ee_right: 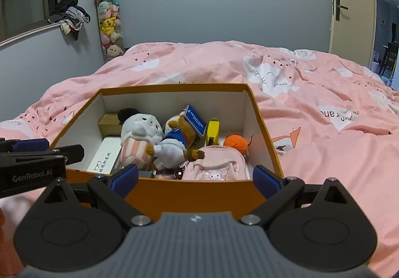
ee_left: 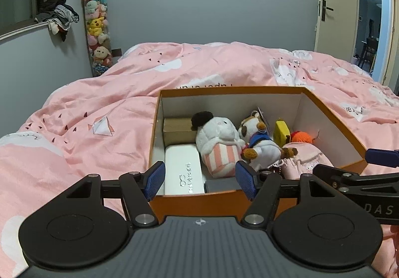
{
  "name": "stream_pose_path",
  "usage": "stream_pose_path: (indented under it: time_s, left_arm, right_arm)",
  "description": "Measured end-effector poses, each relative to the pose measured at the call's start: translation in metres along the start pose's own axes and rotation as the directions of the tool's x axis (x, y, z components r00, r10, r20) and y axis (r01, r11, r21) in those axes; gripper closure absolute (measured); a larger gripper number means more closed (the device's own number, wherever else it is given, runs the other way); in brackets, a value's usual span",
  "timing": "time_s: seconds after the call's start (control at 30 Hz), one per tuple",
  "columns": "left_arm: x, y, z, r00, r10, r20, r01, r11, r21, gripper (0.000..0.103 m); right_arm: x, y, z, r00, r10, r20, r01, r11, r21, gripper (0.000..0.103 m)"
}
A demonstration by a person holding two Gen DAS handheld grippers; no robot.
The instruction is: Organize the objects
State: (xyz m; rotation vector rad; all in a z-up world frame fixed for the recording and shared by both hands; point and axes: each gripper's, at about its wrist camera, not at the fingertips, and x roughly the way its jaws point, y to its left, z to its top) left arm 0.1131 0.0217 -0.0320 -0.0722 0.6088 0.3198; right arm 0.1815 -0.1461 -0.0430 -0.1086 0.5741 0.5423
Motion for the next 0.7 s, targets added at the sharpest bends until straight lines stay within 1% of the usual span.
stream_pose_path:
  time_s: [0.13,0.37,0.6,0.7]
  left_arm:
    - [0.0017,0.0002,-0.0023,1.0,-0.009,-0.018,0.009,1.0,-0.008,0.027]
    - [-0.0011,0.0004,-0.0033,1.0,-0.021,-0.016,0.02,1.0,-0.012,0.027]
    - [-0.0043,-0.0021,-0.0039,0.999,-0.041,-0.011,0.041,0.999,0.003,0.027]
    - [-0.0048,-0.0028,-0.0038,0.999,-0.034,-0.009,0.034,0.999,0.008,0.027]
  right_arm:
    - [0.0001,0.0027,-0.0008,1.0,0.002,-0.003,-0.002,1.0,-0.015,0.005]
    - [-0.0041,0.0078,-0.0011,1.0,0.003,0.006,-0.002,0.999,-0.045,0.005]
    - [-0.006,0.0077,-0.0012,1.0,0.005,0.008,-0.005,0.999,-0.045,0.005]
    - [-0.0065,0.0093,-0.0014,1.0,0.007,0.007,-0.006,0.999,-0.051,0.005]
